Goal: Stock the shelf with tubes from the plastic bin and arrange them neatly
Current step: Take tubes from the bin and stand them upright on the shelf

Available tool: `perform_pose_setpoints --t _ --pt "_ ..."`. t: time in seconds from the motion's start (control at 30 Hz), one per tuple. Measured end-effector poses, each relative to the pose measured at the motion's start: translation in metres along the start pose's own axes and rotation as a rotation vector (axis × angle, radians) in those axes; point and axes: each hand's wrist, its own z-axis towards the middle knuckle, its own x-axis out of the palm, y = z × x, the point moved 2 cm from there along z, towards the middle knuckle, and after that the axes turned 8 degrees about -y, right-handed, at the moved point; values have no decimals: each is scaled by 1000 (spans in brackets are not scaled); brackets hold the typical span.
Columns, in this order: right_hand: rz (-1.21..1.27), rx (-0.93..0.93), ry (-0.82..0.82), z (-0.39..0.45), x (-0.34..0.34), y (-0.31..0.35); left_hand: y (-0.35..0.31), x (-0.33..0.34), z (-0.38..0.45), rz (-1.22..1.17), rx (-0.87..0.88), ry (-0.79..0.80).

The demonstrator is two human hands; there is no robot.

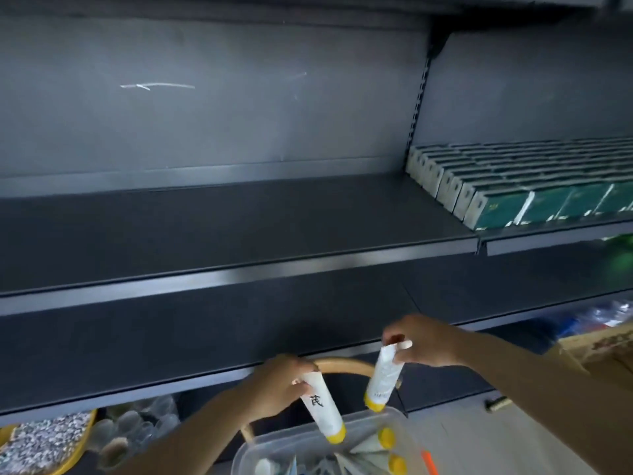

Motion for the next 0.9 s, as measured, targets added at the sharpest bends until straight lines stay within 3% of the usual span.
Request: perform_pose_setpoints --t 0.43,0.63,0.9 --pt "219 -15 -548 70 -227 27 -43 -227 109 34 -24 -385" --pt "225 0 -626 153 -281 10 -24 -274 196 93 -147 -480" --pt "188 -11 -672 252 -293 -22 18 -284 279 166 -246 -524"
